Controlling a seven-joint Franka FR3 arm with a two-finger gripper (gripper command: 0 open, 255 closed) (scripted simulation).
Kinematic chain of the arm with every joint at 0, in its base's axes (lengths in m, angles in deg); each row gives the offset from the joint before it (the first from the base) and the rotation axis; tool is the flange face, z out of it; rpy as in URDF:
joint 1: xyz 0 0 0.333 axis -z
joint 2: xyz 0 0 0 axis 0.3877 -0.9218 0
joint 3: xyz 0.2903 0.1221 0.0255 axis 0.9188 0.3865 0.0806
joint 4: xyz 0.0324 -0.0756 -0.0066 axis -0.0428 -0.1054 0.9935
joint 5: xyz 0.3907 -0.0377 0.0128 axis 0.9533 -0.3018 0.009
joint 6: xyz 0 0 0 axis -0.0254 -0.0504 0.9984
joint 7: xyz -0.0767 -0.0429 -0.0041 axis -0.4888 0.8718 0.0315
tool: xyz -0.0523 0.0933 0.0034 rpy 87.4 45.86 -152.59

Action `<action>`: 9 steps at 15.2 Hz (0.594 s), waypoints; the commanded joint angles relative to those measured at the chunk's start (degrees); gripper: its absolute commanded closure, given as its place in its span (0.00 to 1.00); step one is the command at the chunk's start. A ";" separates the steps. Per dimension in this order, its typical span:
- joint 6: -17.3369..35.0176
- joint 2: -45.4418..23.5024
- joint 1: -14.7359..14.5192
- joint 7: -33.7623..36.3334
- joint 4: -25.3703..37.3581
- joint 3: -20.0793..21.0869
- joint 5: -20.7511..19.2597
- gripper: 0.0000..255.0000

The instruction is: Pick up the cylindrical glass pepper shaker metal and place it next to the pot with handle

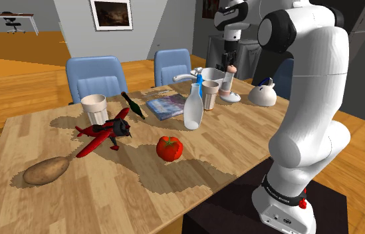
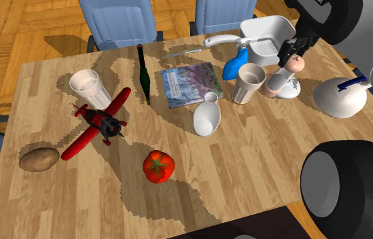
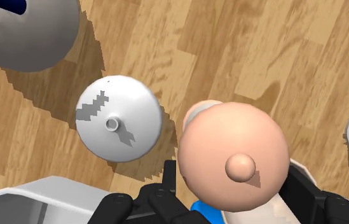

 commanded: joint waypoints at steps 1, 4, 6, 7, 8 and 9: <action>1.38 -0.07 -0.07 0.07 -1.27 0.04 0.02 1.00; 3.65 -0.15 -0.16 0.13 -3.47 0.09 0.05 1.00; 5.13 -0.28 -0.20 0.17 -4.83 0.13 0.09 1.00; 5.87 -0.36 -0.22 0.18 -5.48 0.15 0.11 1.00; 6.60 -0.46 -0.23 0.19 -6.12 0.17 0.14 1.00; 7.32 -0.57 -0.24 0.20 -6.74 0.19 0.17 1.00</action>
